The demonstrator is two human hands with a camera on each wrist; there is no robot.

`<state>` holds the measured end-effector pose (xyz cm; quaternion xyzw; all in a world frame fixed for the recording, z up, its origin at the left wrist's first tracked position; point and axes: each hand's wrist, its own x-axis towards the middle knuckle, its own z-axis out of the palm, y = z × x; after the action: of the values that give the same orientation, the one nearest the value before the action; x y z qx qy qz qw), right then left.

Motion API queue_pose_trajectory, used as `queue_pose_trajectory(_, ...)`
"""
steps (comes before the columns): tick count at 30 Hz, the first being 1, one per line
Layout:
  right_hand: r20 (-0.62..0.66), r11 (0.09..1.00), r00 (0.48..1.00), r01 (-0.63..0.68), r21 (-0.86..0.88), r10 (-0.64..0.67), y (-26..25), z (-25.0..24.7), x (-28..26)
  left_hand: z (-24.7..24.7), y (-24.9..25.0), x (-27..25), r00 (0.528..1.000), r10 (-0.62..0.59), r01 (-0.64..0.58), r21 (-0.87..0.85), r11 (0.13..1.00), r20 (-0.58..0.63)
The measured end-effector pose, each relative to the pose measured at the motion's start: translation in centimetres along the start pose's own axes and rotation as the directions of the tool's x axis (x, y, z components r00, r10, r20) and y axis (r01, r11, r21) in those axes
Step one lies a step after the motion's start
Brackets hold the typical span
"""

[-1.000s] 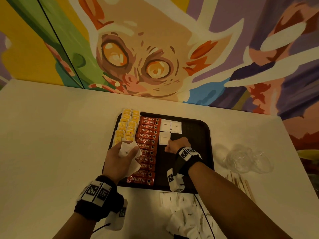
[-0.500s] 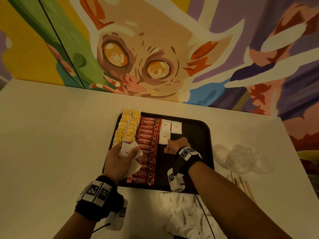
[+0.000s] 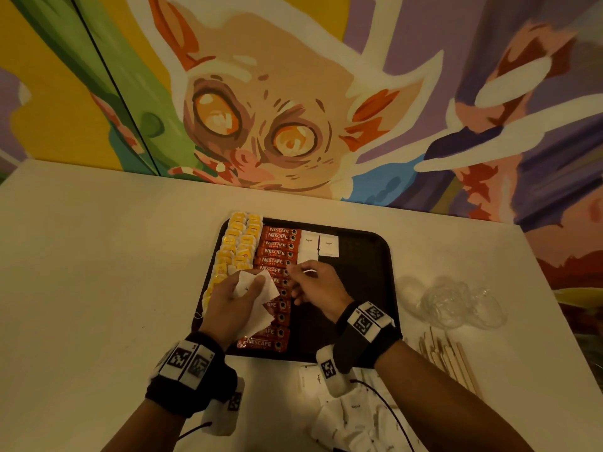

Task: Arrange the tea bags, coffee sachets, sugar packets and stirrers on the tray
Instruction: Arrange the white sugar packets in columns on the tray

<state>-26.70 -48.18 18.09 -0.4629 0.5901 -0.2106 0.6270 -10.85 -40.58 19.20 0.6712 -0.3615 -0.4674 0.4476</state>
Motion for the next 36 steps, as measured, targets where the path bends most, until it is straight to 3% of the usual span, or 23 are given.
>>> queue_pose_trajectory(3,0.135,0.998,0.989,0.06,-0.005,-0.058,-0.3,0.7,-1.6,0.4,0.6,-0.5,0.999,0.026,-0.026,-0.008,1.0,0.041)
queue_pose_trajectory(6,0.175,0.995,0.98,0.096,0.01,-0.096,-0.1,0.9,-2.5,0.6,0.8,-0.8,0.997,0.054,-0.052,-0.027,0.998,0.058)
queue_pose_trajectory(13,0.123,0.994,0.988,0.081,0.076,-0.09,0.9,0.8,-3.8,0.6,0.4,-1.7,0.996,0.065,-0.065,-0.005,0.998,0.068)
queue_pose_trajectory(18,0.053,0.989,0.997,0.043,0.144,-0.052,1.5,-0.3,-4.6,0.4,-0.1,-2.2,0.998,-0.021,0.024,-0.057,0.998,0.053)
queue_pose_trajectory(31,-0.073,0.956,0.993,0.111,0.273,-0.094,2.6,-0.9,-6.5,0.4,0.5,-3.2,0.993,0.004,-0.017,0.105,0.994,0.12)
queue_pose_trajectory(33,-0.117,0.961,0.985,0.149,0.233,-0.124,2.5,-1.1,-6.7,0.5,0.6,-3.5,0.99,-0.032,0.016,0.113,0.993,0.141)
queue_pose_trajectory(36,-0.175,0.977,0.961,0.21,-0.043,-0.215,2.2,-1.6,-6.7,0.6,0.8,-3.7,0.987,-0.055,0.04,0.105,0.994,0.148)
